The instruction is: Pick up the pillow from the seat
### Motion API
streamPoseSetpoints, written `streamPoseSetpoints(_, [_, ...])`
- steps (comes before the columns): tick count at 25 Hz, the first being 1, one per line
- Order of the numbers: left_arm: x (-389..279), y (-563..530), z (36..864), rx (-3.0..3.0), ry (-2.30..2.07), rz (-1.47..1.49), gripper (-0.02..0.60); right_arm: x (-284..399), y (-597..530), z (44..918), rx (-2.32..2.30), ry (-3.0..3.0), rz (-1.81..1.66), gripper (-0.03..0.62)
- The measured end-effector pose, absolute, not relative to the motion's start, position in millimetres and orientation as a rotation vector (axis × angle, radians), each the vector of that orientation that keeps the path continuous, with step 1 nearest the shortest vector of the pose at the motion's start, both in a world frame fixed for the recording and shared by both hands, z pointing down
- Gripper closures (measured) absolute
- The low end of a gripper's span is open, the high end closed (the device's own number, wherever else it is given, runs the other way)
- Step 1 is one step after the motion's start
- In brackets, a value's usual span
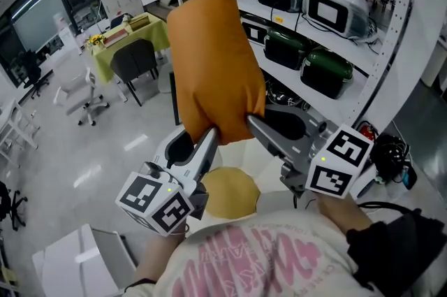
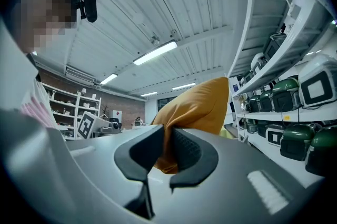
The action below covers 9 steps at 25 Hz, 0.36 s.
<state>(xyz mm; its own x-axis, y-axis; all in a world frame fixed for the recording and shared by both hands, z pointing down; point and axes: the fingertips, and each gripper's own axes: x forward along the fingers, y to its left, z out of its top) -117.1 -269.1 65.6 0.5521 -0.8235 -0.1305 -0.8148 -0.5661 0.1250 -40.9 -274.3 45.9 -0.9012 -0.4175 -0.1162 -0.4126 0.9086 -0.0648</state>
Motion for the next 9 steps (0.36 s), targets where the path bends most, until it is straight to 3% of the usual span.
streamPoseSetpoints(9, [-119.0, -267.9, 58.4, 2.763, -1.486, -0.257, 0.431, -42.8, -274.5, 41.2, -0.656, 2.948, -0.001, 0.542])
